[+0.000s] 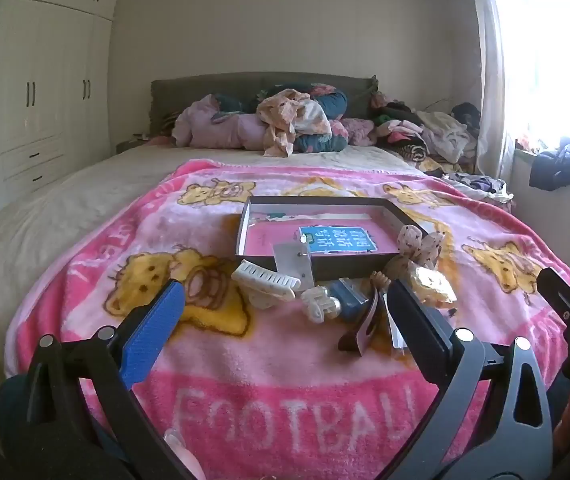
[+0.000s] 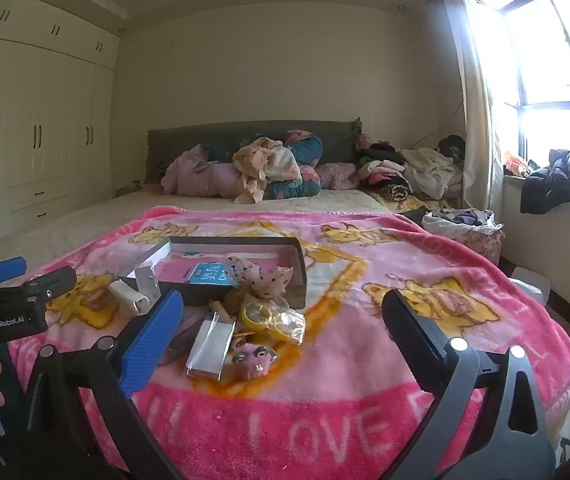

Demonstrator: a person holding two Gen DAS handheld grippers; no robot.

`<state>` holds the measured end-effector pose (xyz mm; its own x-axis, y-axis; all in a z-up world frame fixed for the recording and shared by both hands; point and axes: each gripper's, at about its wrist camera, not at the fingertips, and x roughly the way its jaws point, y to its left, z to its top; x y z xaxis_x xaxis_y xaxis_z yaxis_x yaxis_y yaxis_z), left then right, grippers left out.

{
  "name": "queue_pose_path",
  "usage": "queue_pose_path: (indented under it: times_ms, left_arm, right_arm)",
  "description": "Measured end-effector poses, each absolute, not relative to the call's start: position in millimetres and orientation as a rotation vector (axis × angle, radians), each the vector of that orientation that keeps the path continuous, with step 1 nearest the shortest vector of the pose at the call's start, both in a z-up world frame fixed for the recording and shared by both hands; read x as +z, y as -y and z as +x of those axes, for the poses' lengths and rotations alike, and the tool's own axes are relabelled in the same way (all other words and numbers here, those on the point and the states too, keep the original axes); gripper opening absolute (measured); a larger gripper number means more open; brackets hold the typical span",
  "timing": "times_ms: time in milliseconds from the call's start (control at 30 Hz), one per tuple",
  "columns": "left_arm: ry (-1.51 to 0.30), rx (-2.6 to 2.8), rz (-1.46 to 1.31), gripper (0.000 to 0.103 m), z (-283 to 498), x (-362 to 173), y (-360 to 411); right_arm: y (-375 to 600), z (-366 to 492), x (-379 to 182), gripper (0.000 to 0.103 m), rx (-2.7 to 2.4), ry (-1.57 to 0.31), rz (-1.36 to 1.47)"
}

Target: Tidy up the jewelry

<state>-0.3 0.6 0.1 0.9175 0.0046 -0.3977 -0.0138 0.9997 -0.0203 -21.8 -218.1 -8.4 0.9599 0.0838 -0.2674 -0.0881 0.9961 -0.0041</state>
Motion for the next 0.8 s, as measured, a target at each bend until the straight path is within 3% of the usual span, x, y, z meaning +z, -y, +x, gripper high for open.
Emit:
queue_pose_path:
  times_ms: [800]
  left_arm:
    - [-0.411,0.008,-0.023,0.092,1.1,-2.0,-2.3]
  right_arm:
    - [218.5,-20.1,-10.0,0.097,0.094,-0.274,-0.007]
